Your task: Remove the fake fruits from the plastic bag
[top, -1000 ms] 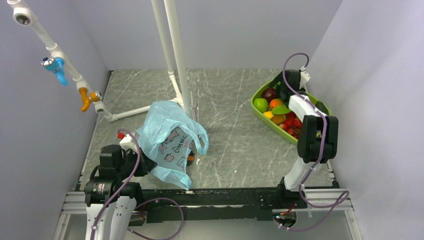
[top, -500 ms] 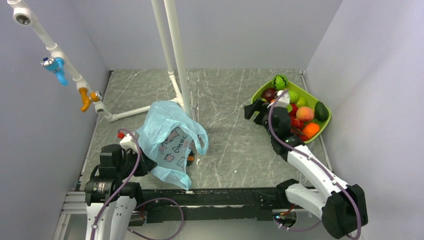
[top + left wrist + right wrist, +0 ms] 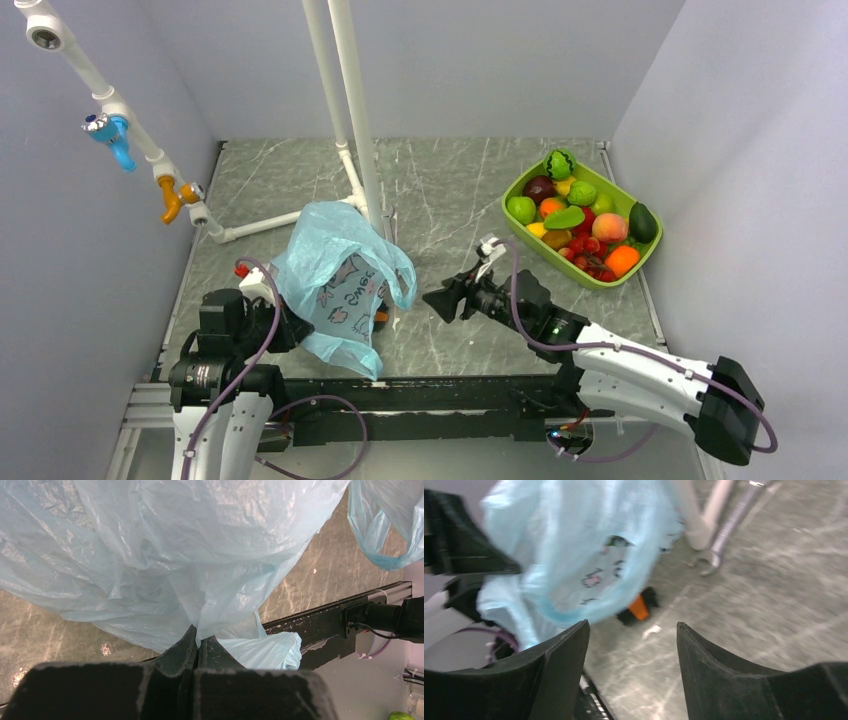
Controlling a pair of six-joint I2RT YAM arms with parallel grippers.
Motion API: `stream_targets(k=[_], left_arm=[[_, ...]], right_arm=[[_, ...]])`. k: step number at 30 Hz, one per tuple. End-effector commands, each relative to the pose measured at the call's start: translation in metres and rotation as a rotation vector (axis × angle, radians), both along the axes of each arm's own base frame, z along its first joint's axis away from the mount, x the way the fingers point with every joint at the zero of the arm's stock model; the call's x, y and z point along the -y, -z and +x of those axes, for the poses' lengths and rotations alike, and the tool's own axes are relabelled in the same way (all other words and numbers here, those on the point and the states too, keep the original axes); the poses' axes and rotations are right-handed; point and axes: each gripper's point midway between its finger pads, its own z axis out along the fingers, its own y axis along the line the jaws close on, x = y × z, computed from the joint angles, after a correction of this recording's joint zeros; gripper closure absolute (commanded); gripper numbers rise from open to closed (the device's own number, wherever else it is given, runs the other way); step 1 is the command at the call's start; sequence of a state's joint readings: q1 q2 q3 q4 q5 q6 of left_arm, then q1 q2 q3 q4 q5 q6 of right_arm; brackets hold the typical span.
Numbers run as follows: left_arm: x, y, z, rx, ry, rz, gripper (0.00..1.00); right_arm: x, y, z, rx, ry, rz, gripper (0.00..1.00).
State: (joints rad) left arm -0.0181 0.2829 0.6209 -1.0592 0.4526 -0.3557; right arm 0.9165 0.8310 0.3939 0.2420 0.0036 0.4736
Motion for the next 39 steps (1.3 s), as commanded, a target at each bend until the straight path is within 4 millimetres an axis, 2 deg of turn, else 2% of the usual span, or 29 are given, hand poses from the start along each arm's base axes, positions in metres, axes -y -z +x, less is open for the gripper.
stream_targets(k=[1,2,3,5,7,9,12,14,17,20,24,27,31,34,39], left_arm=[[0.001,-0.005,0.003,0.04,0.015,0.0,1.0],[0.001,-0.005,0.003,0.041,0.014,0.0,1.0],[0.001,-0.005,0.003,0.041,0.013,0.001,1.0],[0.0,-0.005,0.003,0.036,0.01,0.001,1.0],[0.0,-0.005,0.003,0.036,0.004,0.004,1.0],[-0.001,-0.005,0.003,0.033,-0.001,0.006,1.0],[-0.002,-0.004,0.002,0.023,-0.002,0.012,1.0],[-0.003,-0.005,0.001,0.012,-0.012,0.016,1.0],[-0.003,-0.01,-0.004,0.006,-0.015,0.013,1.0],[-0.004,-0.017,-0.01,-0.003,-0.029,0.009,1.0],[-0.009,-0.028,-0.018,-0.006,-0.048,0.034,1.0],[-0.015,-0.033,-0.023,0.0,-0.073,0.063,1.0],[-0.018,-0.04,-0.025,0.029,-0.082,0.075,1.0],[-0.016,-0.047,-0.023,0.066,-0.077,0.06,1.0],[-0.012,-0.044,-0.022,0.059,-0.064,0.04,1.0]], right_arm=[[-0.052,-0.093,-0.018,0.159,-0.157,0.176,0.36],[-0.068,-0.101,-0.027,0.175,-0.206,0.181,0.37],[-0.085,-0.105,-0.035,0.188,-0.246,0.173,0.38],[-0.12,-0.11,-0.064,0.244,-0.35,0.149,0.37],[-0.148,-0.113,-0.079,0.301,-0.393,0.125,0.37],[-0.168,-0.108,-0.075,0.302,-0.361,0.105,0.37],[-0.191,-0.087,-0.059,0.286,-0.317,0.039,0.37],[-0.204,-0.069,-0.05,0.276,-0.293,-0.03,0.41],[-0.218,-0.042,-0.04,0.272,-0.28,-0.119,0.46],[-0.221,-0.02,-0.028,0.261,-0.231,-0.181,0.52],[-0.223,-0.012,-0.016,0.273,-0.174,-0.214,0.52],[-0.229,0.003,-0.004,0.264,-0.119,-0.276,0.51],[-0.241,0.012,0.0,0.256,-0.11,-0.276,0.5],[-0.251,0.015,-0.003,0.245,-0.136,-0.225,0.45],[-0.27,0.02,-0.001,0.245,-0.16,-0.2,0.32]])
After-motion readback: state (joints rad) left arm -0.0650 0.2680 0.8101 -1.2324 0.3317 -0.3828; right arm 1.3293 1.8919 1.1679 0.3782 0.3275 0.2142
